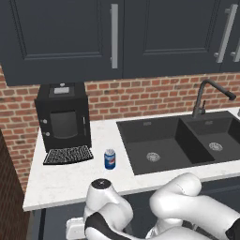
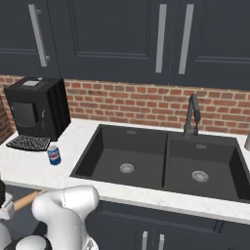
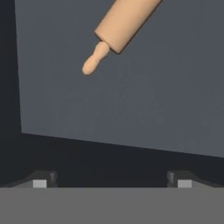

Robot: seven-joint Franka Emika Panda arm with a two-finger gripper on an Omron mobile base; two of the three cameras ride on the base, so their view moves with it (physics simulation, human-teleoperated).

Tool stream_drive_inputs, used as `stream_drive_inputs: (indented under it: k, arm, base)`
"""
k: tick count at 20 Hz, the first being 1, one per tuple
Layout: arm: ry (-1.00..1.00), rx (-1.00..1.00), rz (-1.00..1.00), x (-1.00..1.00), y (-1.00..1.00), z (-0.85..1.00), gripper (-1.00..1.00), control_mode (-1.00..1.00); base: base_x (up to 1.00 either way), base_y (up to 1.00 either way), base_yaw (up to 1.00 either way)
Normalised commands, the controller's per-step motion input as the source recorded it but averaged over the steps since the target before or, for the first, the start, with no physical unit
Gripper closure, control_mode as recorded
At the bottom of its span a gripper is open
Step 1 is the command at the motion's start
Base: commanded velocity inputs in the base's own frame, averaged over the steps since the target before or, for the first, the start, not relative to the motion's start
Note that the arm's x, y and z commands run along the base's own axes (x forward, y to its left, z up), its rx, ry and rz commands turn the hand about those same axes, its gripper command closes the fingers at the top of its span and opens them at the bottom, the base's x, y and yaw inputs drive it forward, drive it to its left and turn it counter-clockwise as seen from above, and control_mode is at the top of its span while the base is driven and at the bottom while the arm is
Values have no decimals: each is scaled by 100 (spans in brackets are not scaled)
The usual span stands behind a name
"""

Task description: Pick the rolling pin from the drawer and place it on the counter.

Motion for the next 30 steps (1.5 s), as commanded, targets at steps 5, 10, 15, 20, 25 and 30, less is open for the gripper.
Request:
stream_drive_inputs:
  k: [5, 10, 15, 20, 25, 30]
  arm:
    - [0, 0, 0, -25, 13, -29, -100, -100]
    - [0, 0, 0, -39, 8, -10, -100, -100]
    - [9, 0, 0, -52, 8, 0, -100, -100]
    - [13, 0, 0, -66, 4, 0, -100, -100]
    - [8, 0, 0, -81, 2, -5, -100, -100]
    - [1, -1, 0, -77, 3, -5, -100, -100]
  base:
    - [0, 0, 0]
    - [0, 0, 0]
    - [0, 0, 0]
    - [0, 0, 0]
    - [0, 0, 0]
    - [0, 0, 0]
